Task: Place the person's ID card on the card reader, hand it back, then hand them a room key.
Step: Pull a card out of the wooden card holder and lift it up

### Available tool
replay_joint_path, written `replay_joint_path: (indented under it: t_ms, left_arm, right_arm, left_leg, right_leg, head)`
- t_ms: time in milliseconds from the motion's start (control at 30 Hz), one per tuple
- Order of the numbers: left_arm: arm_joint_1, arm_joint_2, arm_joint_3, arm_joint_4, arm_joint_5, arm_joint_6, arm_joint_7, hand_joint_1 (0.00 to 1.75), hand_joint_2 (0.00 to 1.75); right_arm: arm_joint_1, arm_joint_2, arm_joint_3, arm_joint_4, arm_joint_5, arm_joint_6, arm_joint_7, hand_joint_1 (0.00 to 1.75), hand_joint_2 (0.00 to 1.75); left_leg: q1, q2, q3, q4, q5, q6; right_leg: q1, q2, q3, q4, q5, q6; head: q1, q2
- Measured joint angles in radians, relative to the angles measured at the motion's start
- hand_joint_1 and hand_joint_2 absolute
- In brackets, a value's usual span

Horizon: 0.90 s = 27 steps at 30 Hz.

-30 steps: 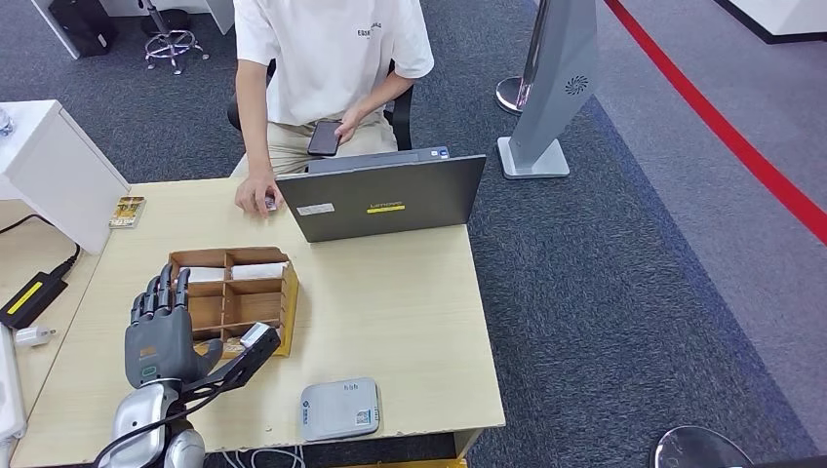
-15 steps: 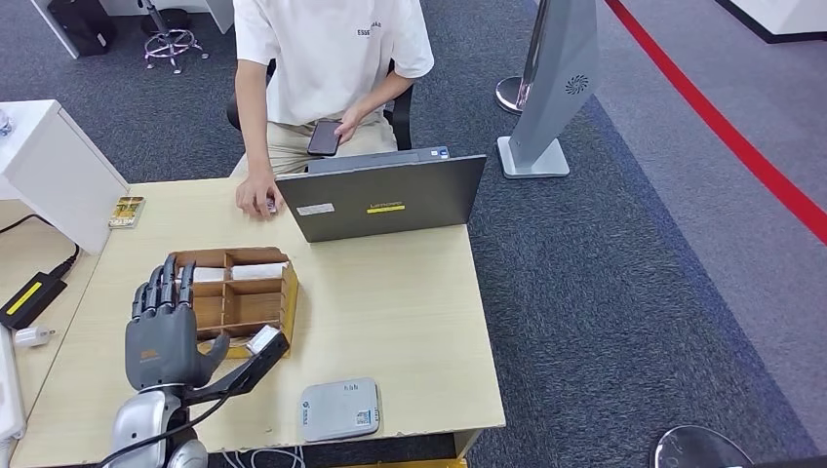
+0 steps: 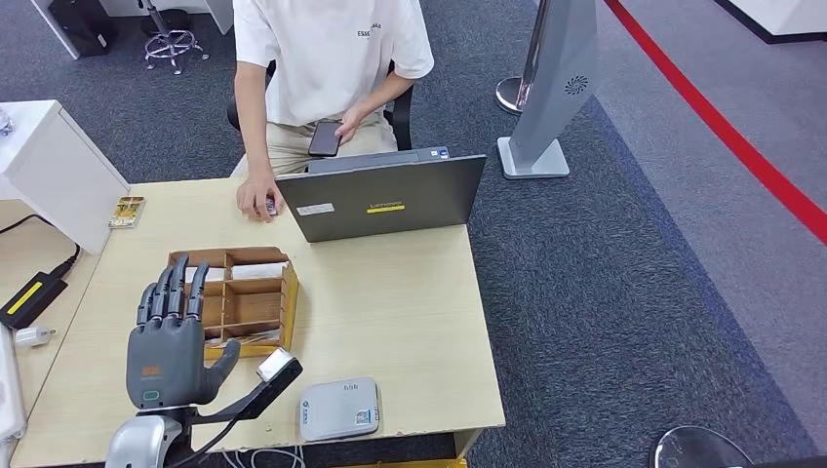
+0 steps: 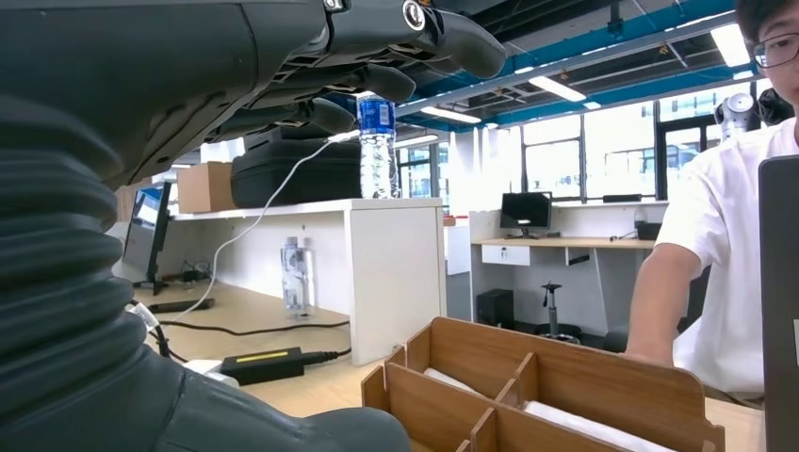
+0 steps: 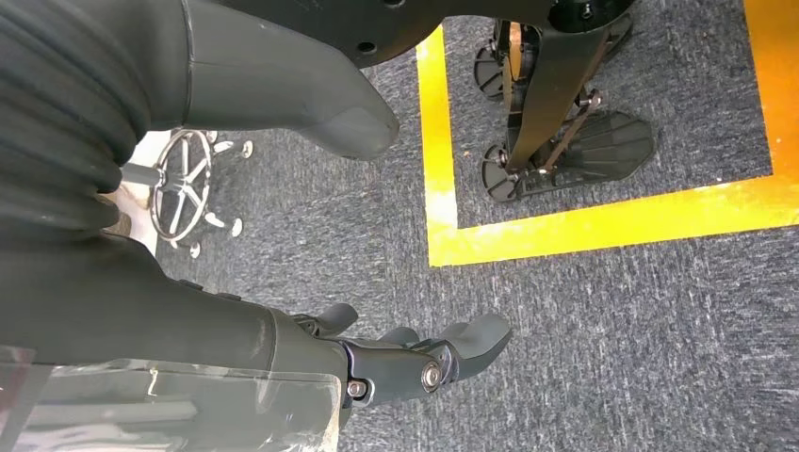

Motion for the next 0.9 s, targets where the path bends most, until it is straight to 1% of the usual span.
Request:
replay_joint_path:
  t_ms: [333, 467, 733, 900]
  left_arm:
    - [0.015, 0.001, -0.004, -0.01, 0.0, 0.0, -0.003, 0.0, 1.75]
    - [0.02, 0.0, -0.004, -0.011, 0.0, -0.005, -0.019, 0.0, 1.75]
    - [0.038, -0.018, 0.004, 0.004, 0.0, -0.044, -0.035, 0.0, 1.75]
    - [0.046, -0.029, 0.022, 0.03, 0.0, -0.05, -0.036, 0.0, 1.75]
  right_arm:
    - [0.0, 0.001, 0.0, 0.0, 0.0, 0.0, 0.0, 0.0, 1.75]
    - [0.0, 0.001, 0.0, 0.0, 0.001, 0.0, 0.002, 0.0, 1.75]
    - [0.0, 0.001, 0.0, 0.0, 0.007, 0.0, 0.006, 0.0, 1.75]
    - [0.0, 0.001, 0.0, 0.0, 0.009, 0.0, 0.01, 0.0, 1.75]
  left_leg:
    - [0.0, 0.0, 0.0, 0.0, 0.0, 0.0]
    - [0.0, 0.0, 0.0, 0.0, 0.0, 0.0]
    - [0.0, 0.0, 0.0, 0.0, 0.0, 0.0]
    - [0.0, 0.0, 0.0, 0.0, 0.0, 0.0]
  right_leg:
    - [0.0, 0.0, 0.0, 0.0, 0.0, 0.0]
    - [0.0, 0.0, 0.0, 0.0, 0.0, 0.0]
    - [0.0, 0.0, 0.0, 0.0, 0.0, 0.0]
    - [0.0, 0.0, 0.0, 0.0, 0.0, 0.0]
  head:
    - [0.0, 0.0]
    - [0.0, 0.0]
    - [0.0, 0.0]
    - [0.0, 0.0]
